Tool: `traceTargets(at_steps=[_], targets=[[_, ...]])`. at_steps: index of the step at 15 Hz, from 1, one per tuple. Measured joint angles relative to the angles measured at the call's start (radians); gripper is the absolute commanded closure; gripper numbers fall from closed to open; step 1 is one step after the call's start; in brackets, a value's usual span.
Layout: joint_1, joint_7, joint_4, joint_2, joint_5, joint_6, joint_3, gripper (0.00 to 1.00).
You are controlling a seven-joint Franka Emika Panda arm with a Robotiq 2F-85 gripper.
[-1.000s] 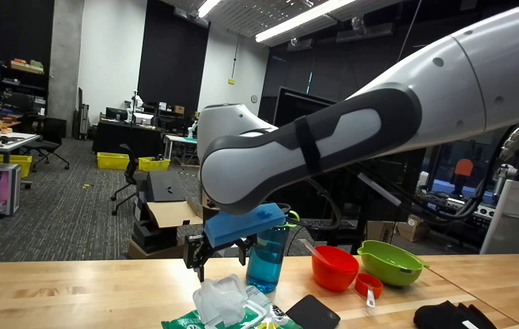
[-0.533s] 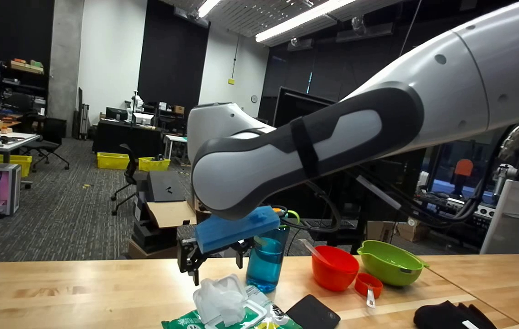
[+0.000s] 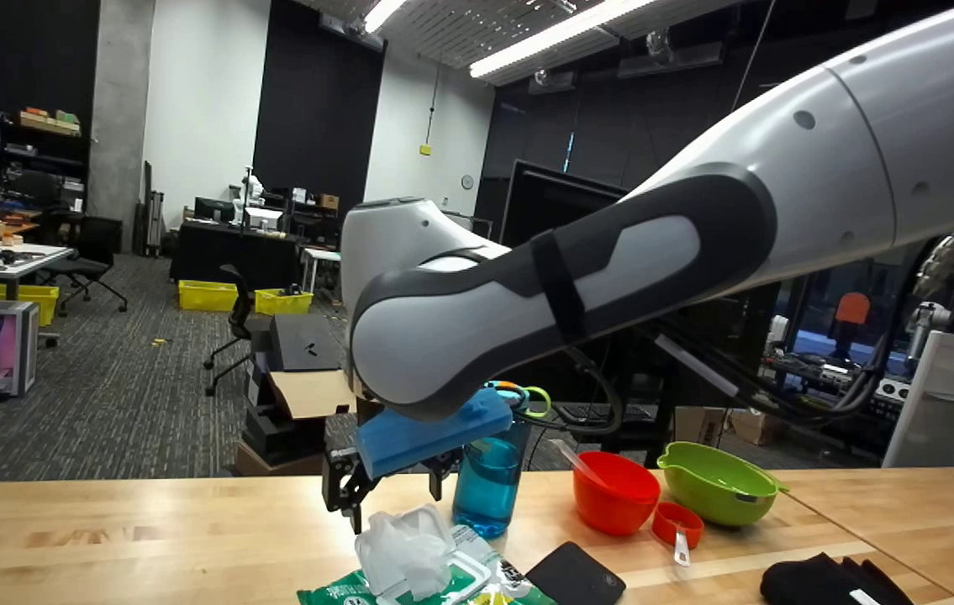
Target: Close the pack of wipes
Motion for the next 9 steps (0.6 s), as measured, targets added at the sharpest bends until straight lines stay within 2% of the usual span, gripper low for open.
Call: traceTargets(at_steps=[9], targets=[[-0.002,-0.038,-0.043,0.002,-0.051,0.139,-0.014,0.00]])
